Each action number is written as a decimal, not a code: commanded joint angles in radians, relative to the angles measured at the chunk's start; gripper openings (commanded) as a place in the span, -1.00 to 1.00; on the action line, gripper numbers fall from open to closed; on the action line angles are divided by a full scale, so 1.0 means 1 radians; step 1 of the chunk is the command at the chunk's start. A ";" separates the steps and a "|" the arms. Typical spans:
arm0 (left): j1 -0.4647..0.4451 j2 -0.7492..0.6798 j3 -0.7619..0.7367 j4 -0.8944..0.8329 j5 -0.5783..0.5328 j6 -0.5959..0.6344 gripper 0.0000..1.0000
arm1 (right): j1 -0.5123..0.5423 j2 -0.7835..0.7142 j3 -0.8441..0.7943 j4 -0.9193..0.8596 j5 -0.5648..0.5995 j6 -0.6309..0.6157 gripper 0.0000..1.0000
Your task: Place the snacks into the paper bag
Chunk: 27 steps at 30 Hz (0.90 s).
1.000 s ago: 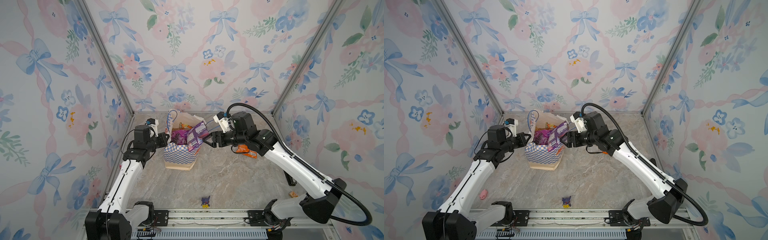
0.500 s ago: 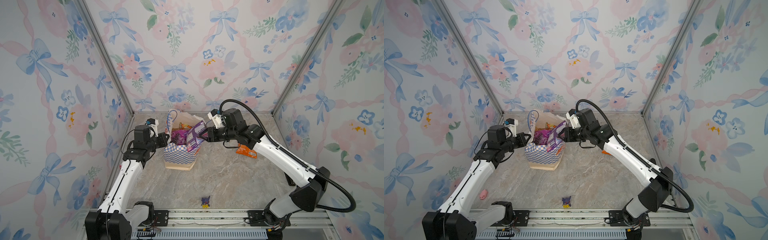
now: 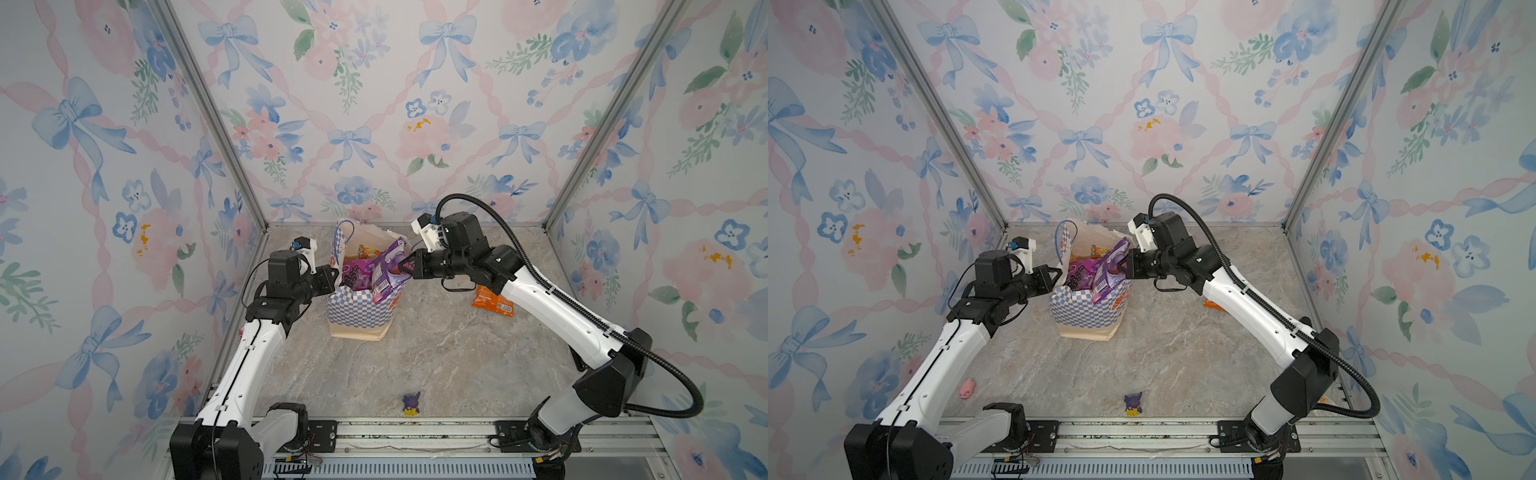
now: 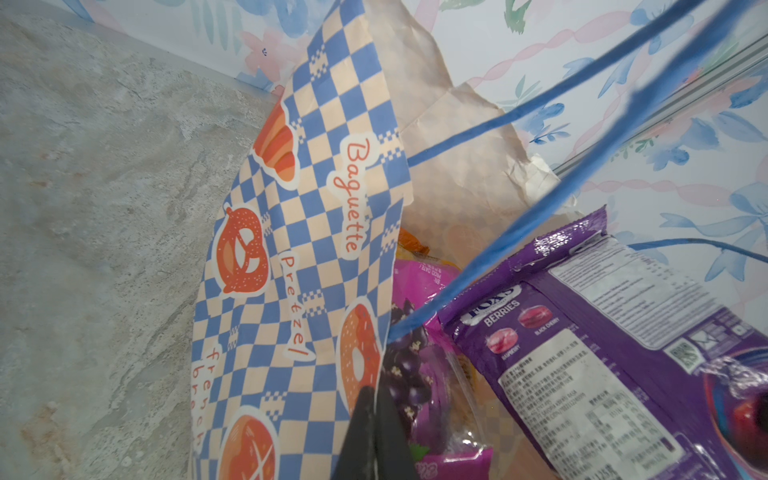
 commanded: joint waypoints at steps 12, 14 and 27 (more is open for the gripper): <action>0.009 -0.019 0.010 -0.015 0.004 0.023 -1.00 | 0.010 0.174 0.350 0.057 -0.050 -0.068 -1.00; 0.009 -0.023 0.011 -0.016 0.004 0.023 -1.00 | 0.011 0.210 0.385 0.057 -0.050 -0.058 -1.00; 0.011 -0.031 0.009 -0.016 0.014 0.015 -1.00 | 0.080 0.389 0.559 -0.057 0.108 -0.142 -1.00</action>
